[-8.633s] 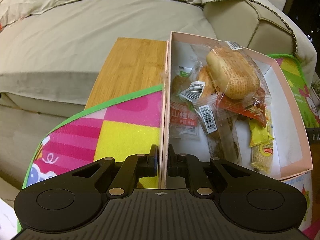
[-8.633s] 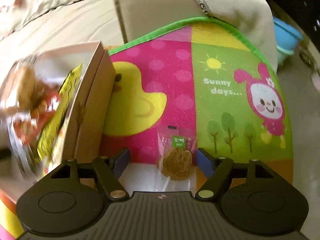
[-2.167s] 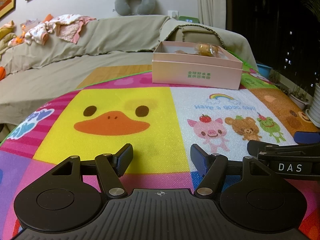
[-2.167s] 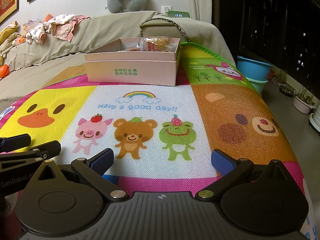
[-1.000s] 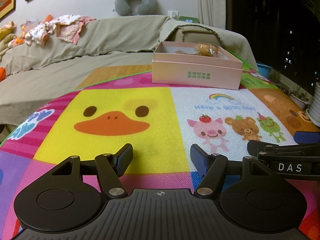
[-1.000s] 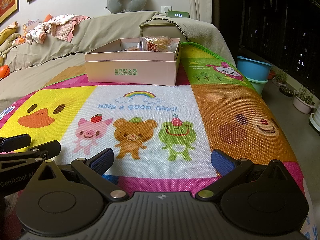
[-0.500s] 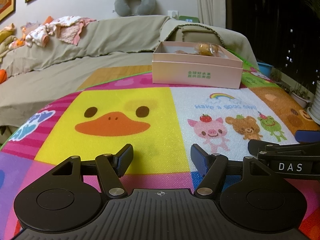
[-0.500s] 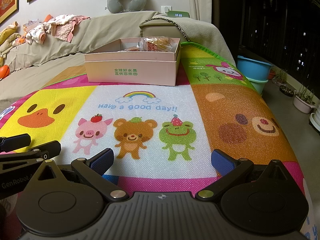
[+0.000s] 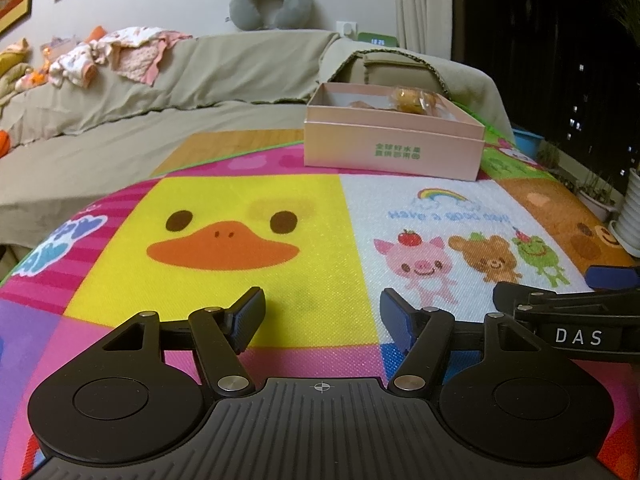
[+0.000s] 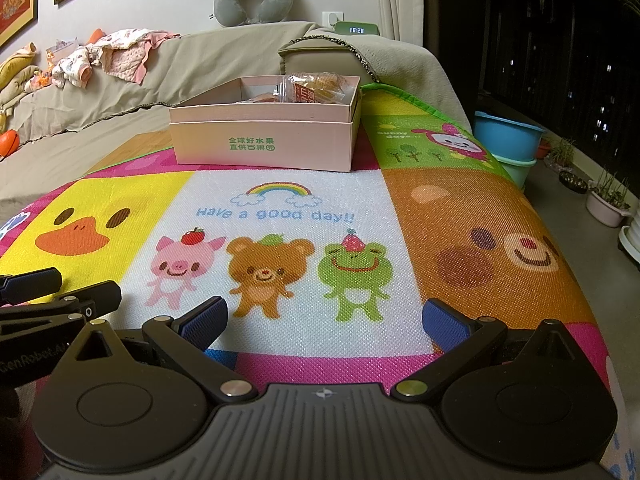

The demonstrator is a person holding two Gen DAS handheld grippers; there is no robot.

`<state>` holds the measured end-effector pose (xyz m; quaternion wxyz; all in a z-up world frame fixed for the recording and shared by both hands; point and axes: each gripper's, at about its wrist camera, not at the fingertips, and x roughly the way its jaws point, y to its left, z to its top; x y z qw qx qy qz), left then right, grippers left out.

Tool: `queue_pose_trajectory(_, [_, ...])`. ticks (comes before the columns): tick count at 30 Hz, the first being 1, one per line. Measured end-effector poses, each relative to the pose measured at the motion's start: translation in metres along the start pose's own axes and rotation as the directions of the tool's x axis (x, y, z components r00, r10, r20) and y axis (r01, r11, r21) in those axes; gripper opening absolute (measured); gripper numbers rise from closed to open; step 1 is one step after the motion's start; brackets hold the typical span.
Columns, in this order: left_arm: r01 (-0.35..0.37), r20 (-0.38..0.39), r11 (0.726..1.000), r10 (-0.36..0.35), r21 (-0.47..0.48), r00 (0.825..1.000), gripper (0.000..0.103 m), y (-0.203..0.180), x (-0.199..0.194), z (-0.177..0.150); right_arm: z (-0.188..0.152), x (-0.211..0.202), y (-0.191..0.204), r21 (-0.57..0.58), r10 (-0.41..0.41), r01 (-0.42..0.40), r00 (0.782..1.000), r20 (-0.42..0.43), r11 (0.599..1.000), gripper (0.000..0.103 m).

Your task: Organize objects

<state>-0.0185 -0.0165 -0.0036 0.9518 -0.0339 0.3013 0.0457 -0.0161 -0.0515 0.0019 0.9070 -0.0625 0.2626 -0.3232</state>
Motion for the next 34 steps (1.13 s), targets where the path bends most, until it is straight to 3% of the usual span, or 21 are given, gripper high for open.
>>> queue_pose_trajectory(34, [0.007,-0.001,1.0,-0.007,-0.005,1.0,0.073,-0.0003,0.0039,0.0016,-0.0002,-0.0004,0.0011,0.002,-0.002,0.002,1.0,-0.001,1.0,0.103])
